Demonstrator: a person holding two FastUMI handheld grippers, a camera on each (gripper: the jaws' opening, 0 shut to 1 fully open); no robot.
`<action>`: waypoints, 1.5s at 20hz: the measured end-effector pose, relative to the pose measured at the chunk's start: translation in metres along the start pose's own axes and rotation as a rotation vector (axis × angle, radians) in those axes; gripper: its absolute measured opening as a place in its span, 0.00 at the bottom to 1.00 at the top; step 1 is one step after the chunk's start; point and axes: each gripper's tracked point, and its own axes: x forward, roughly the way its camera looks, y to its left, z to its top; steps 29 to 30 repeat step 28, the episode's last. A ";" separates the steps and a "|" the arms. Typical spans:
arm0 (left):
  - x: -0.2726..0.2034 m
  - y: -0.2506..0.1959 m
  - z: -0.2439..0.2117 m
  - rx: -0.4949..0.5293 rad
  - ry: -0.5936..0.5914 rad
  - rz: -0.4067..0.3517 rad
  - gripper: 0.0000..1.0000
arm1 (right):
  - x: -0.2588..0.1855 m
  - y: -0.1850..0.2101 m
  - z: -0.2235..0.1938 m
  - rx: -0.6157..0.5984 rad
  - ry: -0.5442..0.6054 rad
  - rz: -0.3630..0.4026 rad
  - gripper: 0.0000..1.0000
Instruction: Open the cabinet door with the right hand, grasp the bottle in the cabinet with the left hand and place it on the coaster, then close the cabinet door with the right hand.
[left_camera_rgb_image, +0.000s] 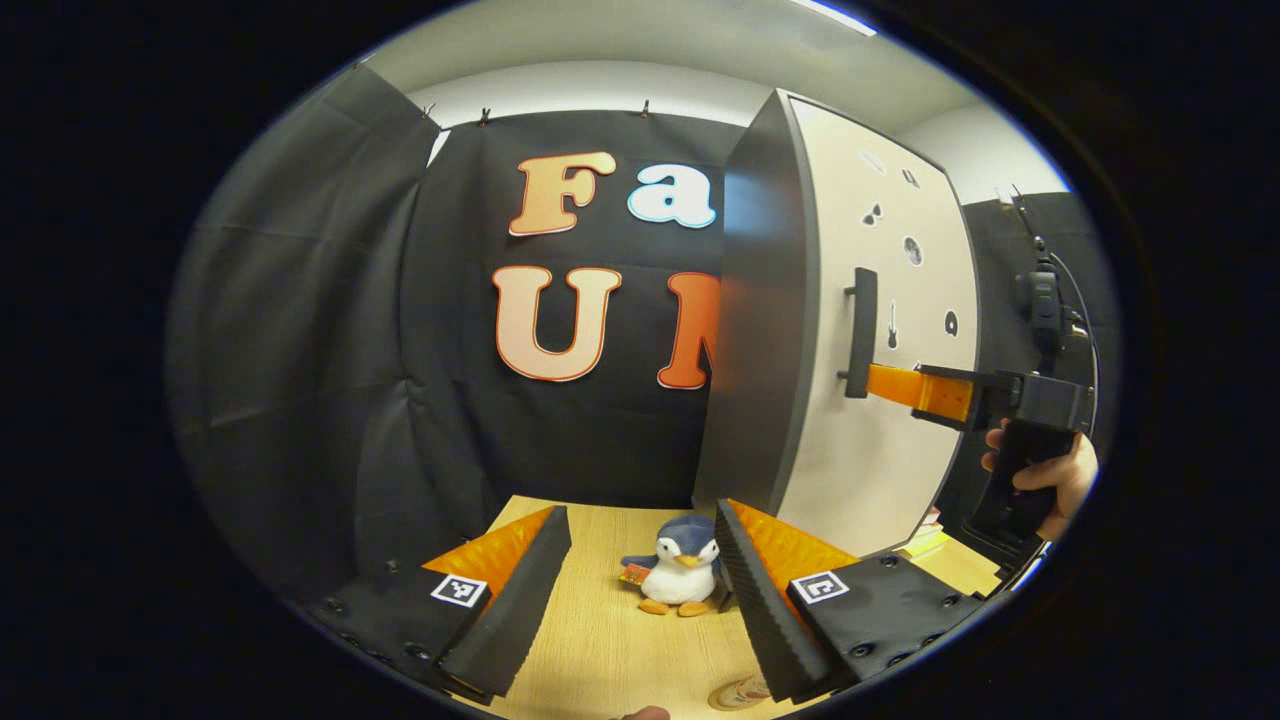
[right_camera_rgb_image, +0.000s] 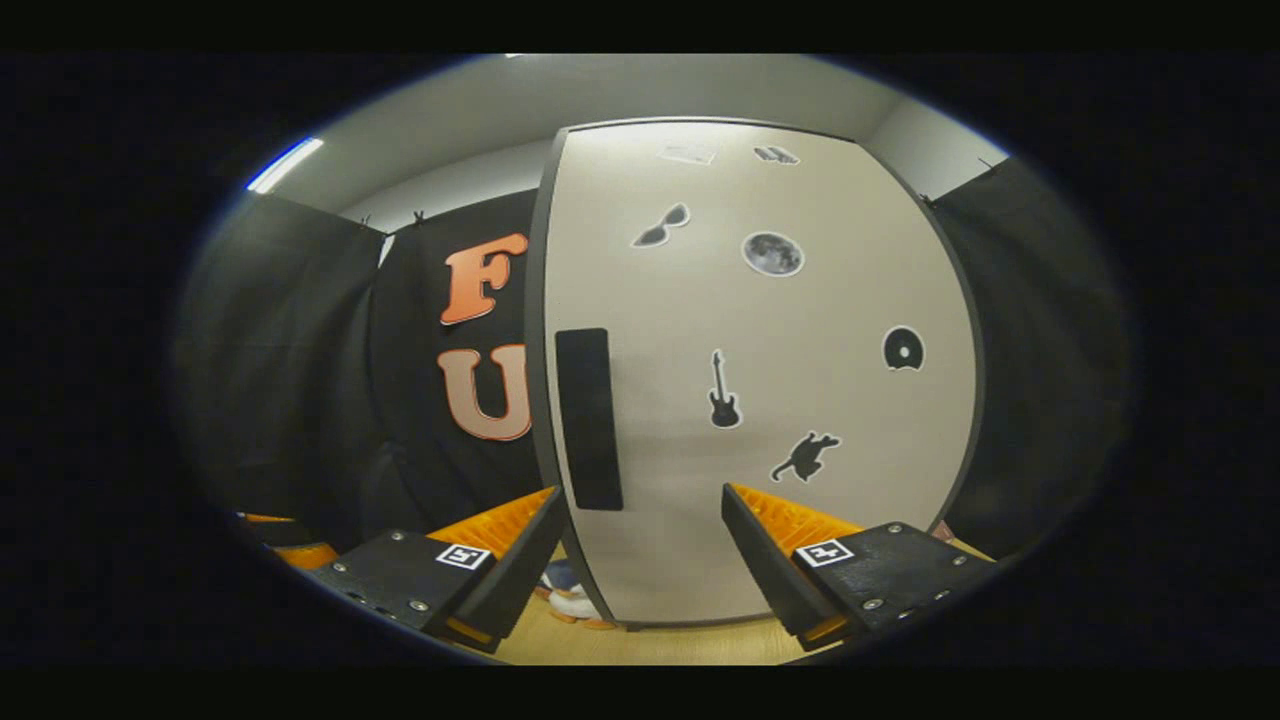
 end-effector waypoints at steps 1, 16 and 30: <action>-0.005 -0.010 0.005 0.000 -0.004 0.000 0.95 | -0.016 -0.007 0.001 -0.008 0.005 -0.004 0.95; -0.082 -0.138 0.050 0.055 -0.066 0.006 0.95 | -0.198 -0.106 0.015 -0.005 0.020 -0.074 0.94; -0.103 -0.144 0.053 0.068 -0.075 0.059 0.95 | -0.210 -0.114 0.016 -0.019 -0.002 -0.052 0.95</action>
